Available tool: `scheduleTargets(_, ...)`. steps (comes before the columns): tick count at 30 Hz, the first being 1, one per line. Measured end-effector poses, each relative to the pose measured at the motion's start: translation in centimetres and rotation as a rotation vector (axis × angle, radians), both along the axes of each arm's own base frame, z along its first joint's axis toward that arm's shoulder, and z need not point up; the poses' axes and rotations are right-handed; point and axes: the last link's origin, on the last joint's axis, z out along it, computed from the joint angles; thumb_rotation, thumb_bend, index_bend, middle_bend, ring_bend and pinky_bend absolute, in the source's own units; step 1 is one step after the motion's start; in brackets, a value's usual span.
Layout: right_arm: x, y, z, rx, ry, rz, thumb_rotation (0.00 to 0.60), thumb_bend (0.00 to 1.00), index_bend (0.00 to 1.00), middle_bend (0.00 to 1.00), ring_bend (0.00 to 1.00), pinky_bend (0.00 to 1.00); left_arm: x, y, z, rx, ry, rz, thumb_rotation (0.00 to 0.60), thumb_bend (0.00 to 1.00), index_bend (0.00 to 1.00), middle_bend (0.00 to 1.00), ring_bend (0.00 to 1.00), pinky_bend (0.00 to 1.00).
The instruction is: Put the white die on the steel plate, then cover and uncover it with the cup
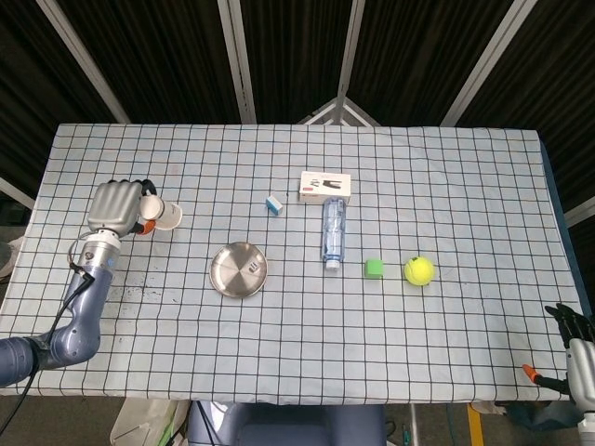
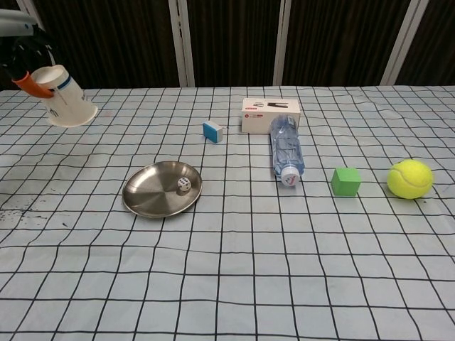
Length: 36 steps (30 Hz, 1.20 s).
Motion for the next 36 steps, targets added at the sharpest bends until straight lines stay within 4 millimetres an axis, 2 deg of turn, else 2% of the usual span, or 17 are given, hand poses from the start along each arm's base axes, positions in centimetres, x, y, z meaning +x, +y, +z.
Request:
scheduleTargets(4, 0.0, -0.1, -0.3, 0.009, 0.006, -0.003, 0.6, 0.04, 0.18, 0.12, 0.12, 0.02, -1.2, 0.4, -0.3, -0.02, 0.007, 0.018, 0.6, 0.49, 0.52, 0.45, 0.34, 0.31)
scheduleTargets(9, -0.2, -0.2, -0.4, 0.013, 0.009, -0.014, 0.6, 0.04, 0.18, 0.12, 0.11, 0.02, -2.0, 0.3, -1.9, -0.068, 0.032, 0.026, 0.6, 0.49, 0.49, 0.42, 0.31, 0.31)
scheduleTargets(16, -0.2, -0.2, -0.1, 0.003, 0.009, -0.016, 0.6, 0.04, 0.18, 0.12, 0.12, 0.02, -2.3, 0.3, -3.7, -0.111, 0.076, 0.047, 0.6, 0.44, 0.25, 0.2, 0.18, 0.28)
scheduleTargets(18, -0.2, -0.2, -0.1, 0.003, 0.009, -0.015, 0.6, 0.04, 0.18, 0.12, 0.12, 0.02, -2.3, 0.2, -4.1, -0.125, 0.092, 0.054, 0.6, 0.43, 0.21, 0.15, 0.14, 0.26)
scheduleTargets(23, -0.2, -0.1, -0.2, 0.007, 0.005, -0.015, 0.6, 0.04, 0.18, 0.12, 0.12, 0.02, -2.1, 0.1, -4.5, -0.146, 0.137, 0.069, 0.6, 0.32, 0.09, 0.02, 0.02, 0.2)
scheduleTargets(27, -0.2, -0.1, -0.2, 0.009, 0.005, -0.015, 0.6, 0.04, 0.18, 0.12, 0.12, 0.02, -1.9, -0.3, -4.7, -0.161, 0.166, 0.085, 0.6, 0.27, 0.01, 0.0, 0.0, 0.13)
scheduleTargets(36, -0.2, -0.1, 0.0, 0.001, 0.006, -0.015, 0.6, 0.04, 0.18, 0.12, 0.12, 0.02, -0.5, -1.5, -4.7, -0.179, 0.155, 0.038, 0.6, 0.22, 0.0, 0.0, 0.0, 0.11)
